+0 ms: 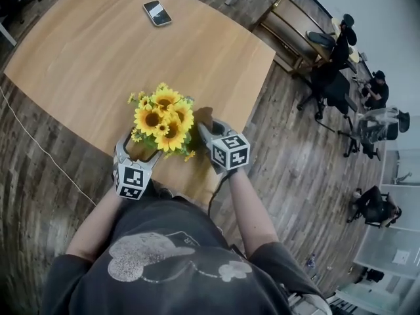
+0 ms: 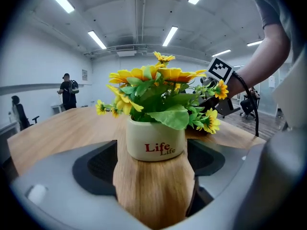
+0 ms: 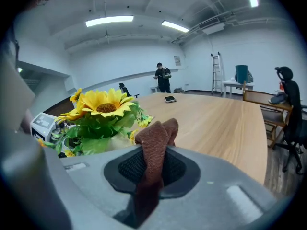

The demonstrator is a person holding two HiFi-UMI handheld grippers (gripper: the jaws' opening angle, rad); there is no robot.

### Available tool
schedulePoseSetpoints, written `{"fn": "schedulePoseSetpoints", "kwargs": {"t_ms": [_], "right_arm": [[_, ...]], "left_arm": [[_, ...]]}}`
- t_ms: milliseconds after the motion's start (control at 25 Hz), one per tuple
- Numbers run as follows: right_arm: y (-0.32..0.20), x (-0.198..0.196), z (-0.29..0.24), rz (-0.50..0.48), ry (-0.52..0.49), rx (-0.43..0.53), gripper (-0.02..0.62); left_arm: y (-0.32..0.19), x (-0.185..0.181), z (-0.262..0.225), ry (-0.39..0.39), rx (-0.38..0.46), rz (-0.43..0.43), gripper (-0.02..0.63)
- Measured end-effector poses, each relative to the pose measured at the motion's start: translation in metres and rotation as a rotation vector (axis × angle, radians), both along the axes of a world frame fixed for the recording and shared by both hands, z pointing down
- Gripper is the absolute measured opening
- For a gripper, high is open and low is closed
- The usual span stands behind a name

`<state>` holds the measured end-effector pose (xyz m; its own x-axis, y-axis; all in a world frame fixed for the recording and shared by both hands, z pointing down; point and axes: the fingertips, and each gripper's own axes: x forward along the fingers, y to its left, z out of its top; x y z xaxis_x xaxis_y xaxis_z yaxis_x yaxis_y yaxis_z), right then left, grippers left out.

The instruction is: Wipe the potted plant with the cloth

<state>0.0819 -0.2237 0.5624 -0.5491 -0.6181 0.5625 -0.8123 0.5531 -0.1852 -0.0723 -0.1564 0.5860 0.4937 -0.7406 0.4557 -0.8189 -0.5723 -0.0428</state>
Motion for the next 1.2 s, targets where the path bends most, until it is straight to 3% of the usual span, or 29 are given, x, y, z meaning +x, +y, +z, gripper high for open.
{"fn": "schedulePoseSetpoints", "kwargs": {"t_ms": [120,360,720,1200], "right_arm": [[-0.01,-0.011,0.002,-0.051,0.051,0.014,0.049],[-0.024,-0.034,0.013,-0.136,0.14,0.026,0.049],[-0.01,-0.05,0.016,-0.182,0.069,0.016,0.049],[0.049,-0.062,0.021,-0.237,-0.006,0.011,0.049]], "left_arm": [[-0.006,0.009,0.002,-0.003,-0.028,0.022,0.491],[-0.016,0.02,-0.006,0.036,0.0,0.087,0.486],[-0.015,0.02,-0.005,0.045,0.005,0.095,0.483],[-0.018,0.017,-0.003,0.033,-0.006,0.052,0.485]]}}
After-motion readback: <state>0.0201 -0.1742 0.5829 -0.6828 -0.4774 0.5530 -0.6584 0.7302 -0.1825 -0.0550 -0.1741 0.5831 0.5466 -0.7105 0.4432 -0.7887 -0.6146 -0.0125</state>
